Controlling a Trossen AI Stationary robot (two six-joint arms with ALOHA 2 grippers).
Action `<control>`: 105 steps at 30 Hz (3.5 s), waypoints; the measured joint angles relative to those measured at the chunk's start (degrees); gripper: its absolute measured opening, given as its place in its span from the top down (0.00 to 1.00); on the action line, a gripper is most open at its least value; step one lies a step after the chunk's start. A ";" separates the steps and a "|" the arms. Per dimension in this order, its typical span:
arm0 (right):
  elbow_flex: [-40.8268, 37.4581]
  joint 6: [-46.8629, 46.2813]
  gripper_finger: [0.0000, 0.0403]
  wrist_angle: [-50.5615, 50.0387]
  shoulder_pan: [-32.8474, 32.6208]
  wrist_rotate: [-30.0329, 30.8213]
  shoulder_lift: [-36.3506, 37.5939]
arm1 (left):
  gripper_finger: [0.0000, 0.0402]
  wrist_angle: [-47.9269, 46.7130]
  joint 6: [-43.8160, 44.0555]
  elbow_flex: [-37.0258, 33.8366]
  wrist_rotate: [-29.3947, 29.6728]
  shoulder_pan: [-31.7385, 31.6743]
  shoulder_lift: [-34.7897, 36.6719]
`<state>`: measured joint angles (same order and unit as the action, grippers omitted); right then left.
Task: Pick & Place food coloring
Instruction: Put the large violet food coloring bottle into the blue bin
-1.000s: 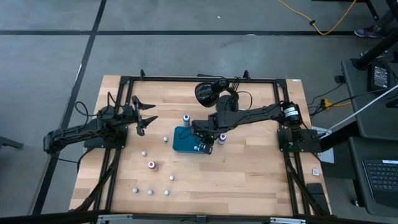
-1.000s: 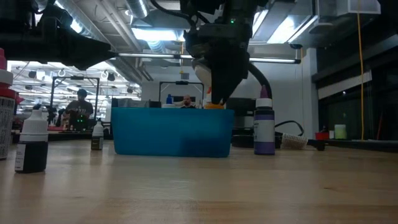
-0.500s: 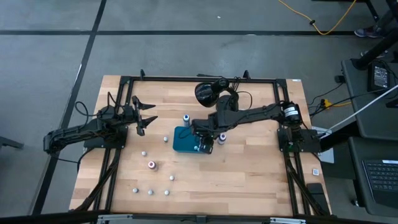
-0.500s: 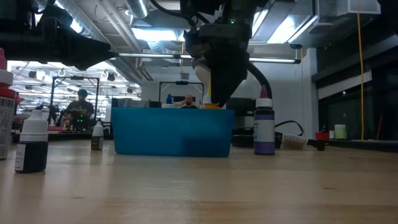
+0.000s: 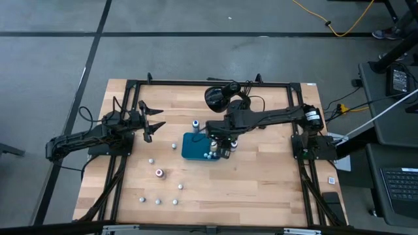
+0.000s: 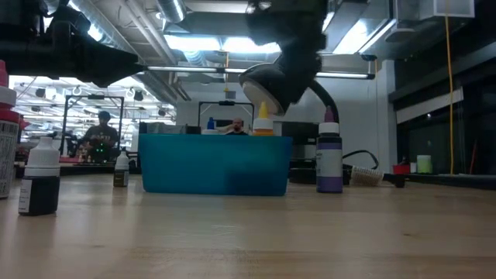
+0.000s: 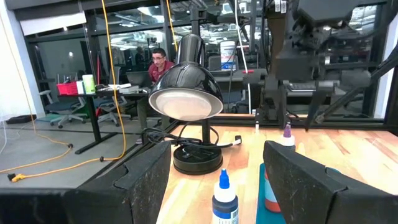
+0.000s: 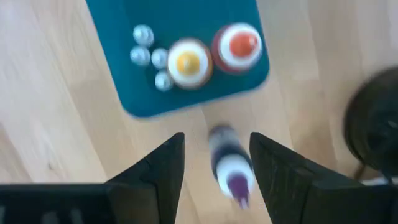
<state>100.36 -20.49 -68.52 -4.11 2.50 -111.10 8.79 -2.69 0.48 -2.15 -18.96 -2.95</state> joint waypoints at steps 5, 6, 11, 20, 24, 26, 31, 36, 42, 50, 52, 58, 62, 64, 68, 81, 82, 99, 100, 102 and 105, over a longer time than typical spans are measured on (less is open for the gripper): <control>-0.64 -0.20 0.55 -4.86 -0.82 2.88 2.08 | 0.37 0.01 0.00 0.01 0.01 0.00 0.01; -0.82 -0.22 0.55 -4.65 -0.88 2.98 2.32 | 0.37 0.01 -0.01 0.01 0.00 0.00 -0.02; -1.31 -0.57 0.55 -4.97 -0.95 2.99 2.57 | 0.37 0.01 -0.01 0.00 0.00 0.00 0.00; -1.31 -4.98 0.55 -6.90 -0.93 12.60 2.57 | 0.37 0.01 -0.01 -0.01 0.00 0.00 0.00; -1.31 -6.67 0.55 -12.94 -1.01 15.01 2.57 | 0.37 0.01 -0.01 -0.01 0.00 0.00 0.00; -1.44 -9.04 0.55 -17.10 -0.97 15.40 3.38 | 0.37 0.01 -0.01 0.00 0.00 0.00 0.01; -1.40 -12.17 0.55 -18.84 -1.87 16.17 6.54 | 0.37 0.01 0.00 0.00 0.01 0.00 0.01; -1.40 -14.40 0.55 -18.58 -2.80 16.58 8.84 | 0.37 0.01 0.00 -0.01 0.00 0.00 0.01; -1.82 -19.66 0.55 -15.74 -4.37 21.39 11.08 | 0.37 0.01 -0.01 0.02 0.02 0.00 0.00; -18.66 -24.12 0.55 0.42 -5.21 22.61 20.33 | 0.37 0.01 -0.01 -0.01 0.02 0.00 -0.01; -23.26 -23.21 0.55 5.28 -5.19 19.56 22.30 | 0.37 0.01 0.00 0.00 0.00 0.00 0.00; -32.00 -17.05 0.55 18.83 -4.57 9.87 24.97 | 0.37 0.01 0.00 0.02 0.00 0.00 0.00; -33.13 -13.92 0.55 21.73 -4.57 7.91 25.04 | 0.37 0.01 -0.01 -0.01 0.00 0.00 0.01; -34.40 -13.38 0.55 22.78 -4.58 7.54 24.98 | 0.37 0.01 0.00 0.00 0.00 0.00 0.00; -38.21 -11.28 0.55 28.33 -4.58 5.05 24.91 | 0.38 0.01 -0.01 0.00 0.00 0.00 0.01; -44.94 -5.86 0.55 35.68 -4.55 6.85 24.62 | 0.38 0.01 0.00 0.00 0.00 0.00 0.00; -44.89 -5.86 0.55 35.79 -4.55 6.87 24.65 | 0.38 0.01 -0.01 -0.01 0.00 0.00 0.01; -44.78 6.20 0.52 36.05 -4.42 7.74 24.74 | 0.38 0.01 -0.01 0.00 0.01 0.00 0.01; -44.78 6.25 0.50 36.05 -4.34 8.41 24.73 | 0.38 0.01 -0.01 0.01 0.01 0.00 -0.01; -44.78 6.93 0.47 36.22 -4.29 9.80 24.75 | 0.38 0.01 -0.01 0.02 0.00 0.00 0.01; -44.78 7.66 0.41 37.17 -4.28 10.50 24.75 | 0.38 0.01 0.00 0.02 0.00 0.00 -0.01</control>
<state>55.58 -12.83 -31.35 -8.39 12.99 -86.35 8.80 -2.70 0.49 -2.15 -18.96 -2.96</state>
